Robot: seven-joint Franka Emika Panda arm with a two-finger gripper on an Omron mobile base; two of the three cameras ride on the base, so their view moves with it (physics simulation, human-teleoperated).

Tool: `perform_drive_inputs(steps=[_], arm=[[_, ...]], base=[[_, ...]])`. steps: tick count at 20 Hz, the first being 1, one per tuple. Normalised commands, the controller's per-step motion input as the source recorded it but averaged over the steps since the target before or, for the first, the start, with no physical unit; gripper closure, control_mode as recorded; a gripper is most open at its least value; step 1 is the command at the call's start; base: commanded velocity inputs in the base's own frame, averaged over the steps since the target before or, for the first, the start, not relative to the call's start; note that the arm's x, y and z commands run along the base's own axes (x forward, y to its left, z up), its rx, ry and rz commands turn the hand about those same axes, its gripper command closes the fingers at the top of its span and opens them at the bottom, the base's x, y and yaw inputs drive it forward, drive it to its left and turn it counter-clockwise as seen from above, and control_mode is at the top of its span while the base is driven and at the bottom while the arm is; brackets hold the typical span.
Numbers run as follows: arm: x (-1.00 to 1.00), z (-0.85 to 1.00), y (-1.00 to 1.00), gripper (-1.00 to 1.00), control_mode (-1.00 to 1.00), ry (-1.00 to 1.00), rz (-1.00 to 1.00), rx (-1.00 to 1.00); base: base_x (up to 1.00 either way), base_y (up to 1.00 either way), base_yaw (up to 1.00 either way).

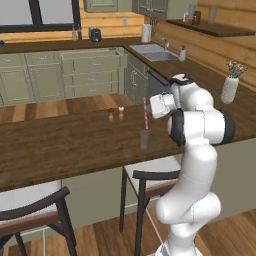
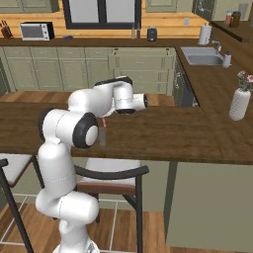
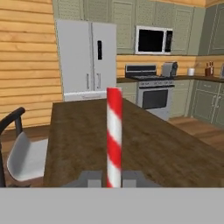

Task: Take a straw from the drawer in front and place it inside the glass cup on the dining counter.

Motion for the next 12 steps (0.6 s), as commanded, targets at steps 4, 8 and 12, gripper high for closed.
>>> perform_drive_inputs(steps=[4, 8, 12], arm=[[0.06, -0.12, 0.00, 1.00, -1.00, 0.13, 0.00, 0.00], [0.00, -0.05, 0.00, 1.00, -1.00, 0.12, 0.00, 0.00], [0.00, 0.00, 0.00, 1.00, -1.00, 0.08, 0.00, 0.02]], base=[[0.00, 0.00, 0.00], [0.00, 0.00, 0.00], [0.00, 0.00, 0.00]])
